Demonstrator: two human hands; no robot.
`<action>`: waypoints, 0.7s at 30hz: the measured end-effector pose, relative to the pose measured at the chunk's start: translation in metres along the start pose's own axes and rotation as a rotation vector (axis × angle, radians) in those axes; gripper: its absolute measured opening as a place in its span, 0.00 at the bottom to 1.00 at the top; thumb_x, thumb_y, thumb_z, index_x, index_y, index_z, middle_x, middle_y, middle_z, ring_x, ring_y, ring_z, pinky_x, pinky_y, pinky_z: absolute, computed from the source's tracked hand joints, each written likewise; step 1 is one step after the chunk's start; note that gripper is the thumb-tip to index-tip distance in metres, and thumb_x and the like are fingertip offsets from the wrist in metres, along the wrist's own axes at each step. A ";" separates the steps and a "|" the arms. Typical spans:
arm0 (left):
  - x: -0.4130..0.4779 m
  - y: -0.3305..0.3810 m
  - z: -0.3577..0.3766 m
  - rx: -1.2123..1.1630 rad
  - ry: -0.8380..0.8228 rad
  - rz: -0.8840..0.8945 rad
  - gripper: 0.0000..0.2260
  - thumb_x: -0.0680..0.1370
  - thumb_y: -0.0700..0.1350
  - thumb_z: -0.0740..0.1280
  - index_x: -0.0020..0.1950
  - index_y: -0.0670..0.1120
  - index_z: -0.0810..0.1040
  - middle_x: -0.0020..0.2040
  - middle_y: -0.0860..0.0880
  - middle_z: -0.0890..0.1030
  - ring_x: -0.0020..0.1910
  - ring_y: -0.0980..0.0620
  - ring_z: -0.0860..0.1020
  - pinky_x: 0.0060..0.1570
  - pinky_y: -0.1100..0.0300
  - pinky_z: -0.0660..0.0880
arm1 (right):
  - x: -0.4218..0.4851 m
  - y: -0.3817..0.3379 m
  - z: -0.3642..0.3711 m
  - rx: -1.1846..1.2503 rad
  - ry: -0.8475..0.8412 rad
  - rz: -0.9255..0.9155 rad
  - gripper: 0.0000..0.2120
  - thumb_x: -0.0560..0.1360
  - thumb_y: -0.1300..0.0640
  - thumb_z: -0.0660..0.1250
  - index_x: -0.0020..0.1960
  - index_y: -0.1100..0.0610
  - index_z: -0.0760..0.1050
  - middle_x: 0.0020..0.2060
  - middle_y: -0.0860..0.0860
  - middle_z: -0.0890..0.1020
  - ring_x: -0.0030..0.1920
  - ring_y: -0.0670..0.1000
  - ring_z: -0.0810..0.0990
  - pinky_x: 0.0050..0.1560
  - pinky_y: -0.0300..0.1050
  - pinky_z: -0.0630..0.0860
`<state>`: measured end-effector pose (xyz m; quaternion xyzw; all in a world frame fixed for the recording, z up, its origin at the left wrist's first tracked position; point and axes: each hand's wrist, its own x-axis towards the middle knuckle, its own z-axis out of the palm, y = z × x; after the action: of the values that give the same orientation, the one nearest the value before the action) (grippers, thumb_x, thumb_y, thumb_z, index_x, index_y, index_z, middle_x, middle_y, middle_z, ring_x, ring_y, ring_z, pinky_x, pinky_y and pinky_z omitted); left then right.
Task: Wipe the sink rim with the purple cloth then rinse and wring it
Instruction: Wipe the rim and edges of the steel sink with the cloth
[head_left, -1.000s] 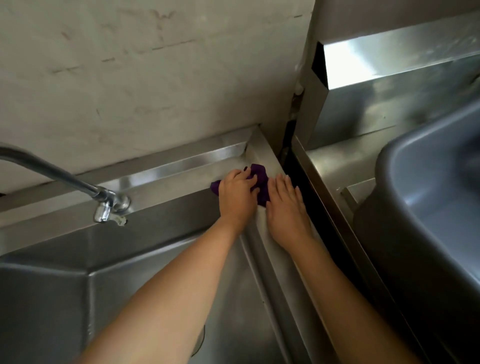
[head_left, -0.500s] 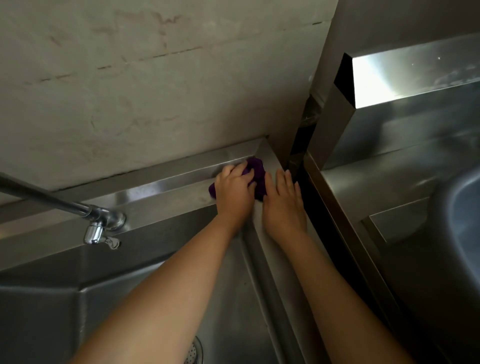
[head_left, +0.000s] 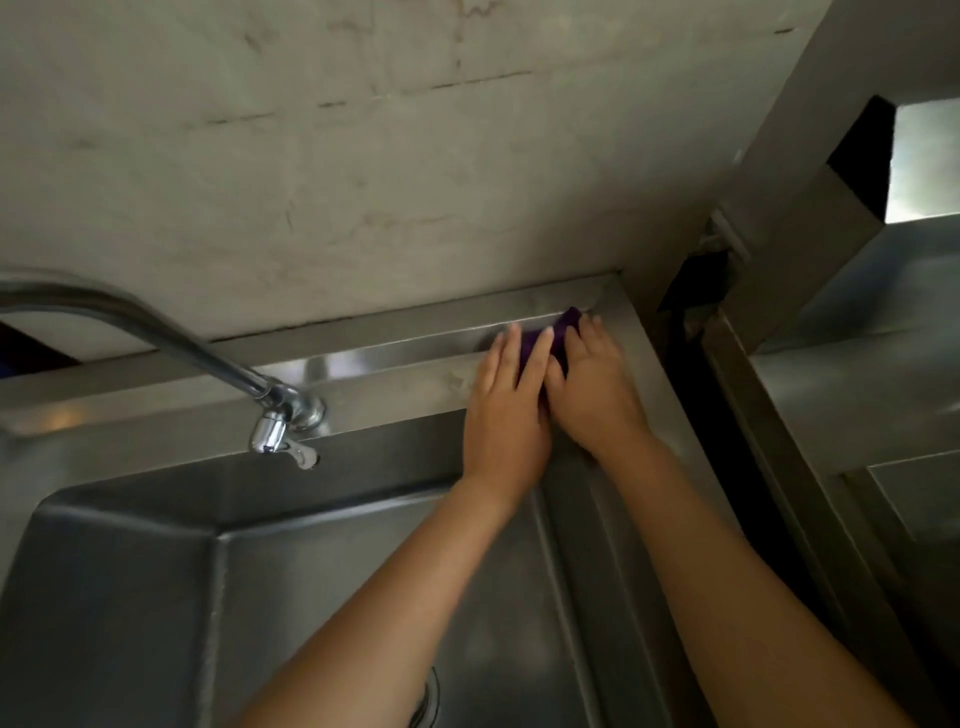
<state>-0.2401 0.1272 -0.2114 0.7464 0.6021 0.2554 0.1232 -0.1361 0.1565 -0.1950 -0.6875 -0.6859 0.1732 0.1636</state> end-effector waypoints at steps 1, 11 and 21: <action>-0.005 -0.003 -0.004 -0.014 -0.013 -0.043 0.28 0.76 0.37 0.61 0.75 0.47 0.58 0.75 0.38 0.60 0.75 0.41 0.57 0.74 0.49 0.56 | -0.001 -0.005 0.004 0.026 0.008 0.023 0.31 0.77 0.46 0.50 0.73 0.65 0.59 0.74 0.61 0.60 0.75 0.57 0.55 0.76 0.49 0.49; -0.070 -0.092 -0.047 0.284 0.019 -0.280 0.29 0.78 0.54 0.50 0.75 0.41 0.55 0.76 0.42 0.57 0.76 0.47 0.51 0.74 0.51 0.50 | -0.006 -0.031 0.026 -0.035 0.128 0.122 0.42 0.72 0.38 0.64 0.74 0.64 0.56 0.74 0.62 0.57 0.74 0.61 0.54 0.75 0.53 0.51; -0.083 -0.115 -0.052 0.421 -0.069 -0.235 0.31 0.77 0.58 0.51 0.75 0.40 0.56 0.76 0.43 0.57 0.76 0.47 0.54 0.74 0.54 0.44 | -0.022 -0.069 0.059 0.091 0.124 -0.028 0.29 0.73 0.47 0.67 0.68 0.60 0.67 0.73 0.57 0.63 0.73 0.57 0.59 0.72 0.54 0.62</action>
<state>-0.3758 0.0691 -0.2441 0.6887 0.7202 0.0825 0.0143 -0.2248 0.1344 -0.2155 -0.6792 -0.6753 0.1590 0.2393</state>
